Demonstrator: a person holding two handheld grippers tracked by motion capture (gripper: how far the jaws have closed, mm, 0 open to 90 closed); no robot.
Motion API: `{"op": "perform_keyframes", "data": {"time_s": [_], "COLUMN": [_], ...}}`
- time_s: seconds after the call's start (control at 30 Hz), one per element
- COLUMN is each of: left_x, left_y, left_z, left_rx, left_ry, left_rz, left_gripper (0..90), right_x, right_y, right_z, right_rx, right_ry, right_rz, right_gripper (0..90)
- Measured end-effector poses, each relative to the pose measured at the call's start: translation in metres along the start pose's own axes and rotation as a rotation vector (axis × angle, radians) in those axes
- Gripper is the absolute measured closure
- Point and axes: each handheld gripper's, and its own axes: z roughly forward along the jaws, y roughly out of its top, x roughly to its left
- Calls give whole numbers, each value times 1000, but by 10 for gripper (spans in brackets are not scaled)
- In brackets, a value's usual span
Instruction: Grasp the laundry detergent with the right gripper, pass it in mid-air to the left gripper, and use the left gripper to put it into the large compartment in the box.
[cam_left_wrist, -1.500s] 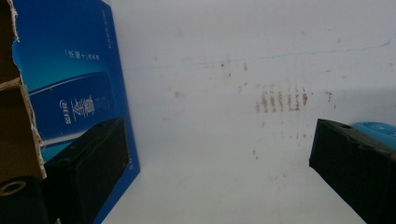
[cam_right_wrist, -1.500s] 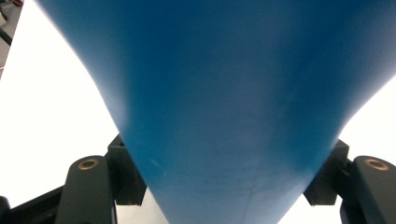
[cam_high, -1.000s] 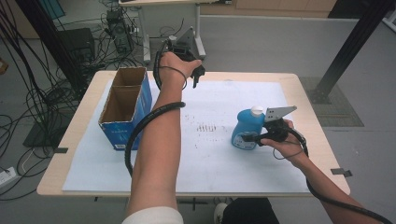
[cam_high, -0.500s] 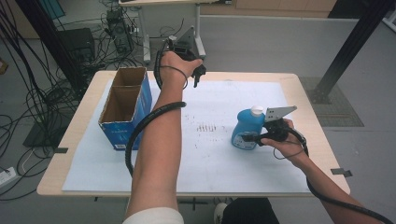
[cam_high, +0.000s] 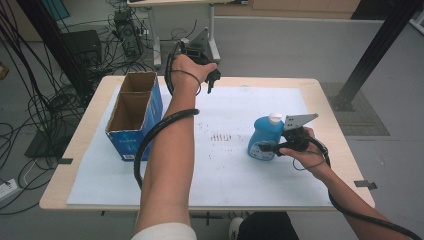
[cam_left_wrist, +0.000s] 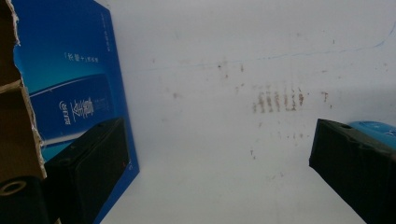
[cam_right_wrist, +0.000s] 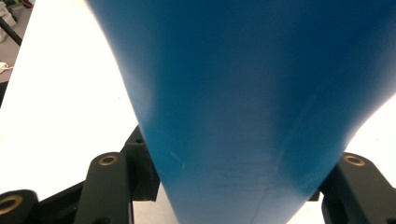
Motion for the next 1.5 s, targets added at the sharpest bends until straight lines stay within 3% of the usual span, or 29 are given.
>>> {"op": "perform_keyframes", "data": {"time_s": [1.5], "left_x": [3], "left_y": [-2], "left_z": [-7], "left_rx": [-13], "left_ry": [0], "left_rz": [-4], "left_gripper": [54], "right_x": [1], "right_y": [1], "right_z": [0], "right_rx": [7], "right_ry": [-1], "right_rz": [-9], "right_gripper": [421]}}
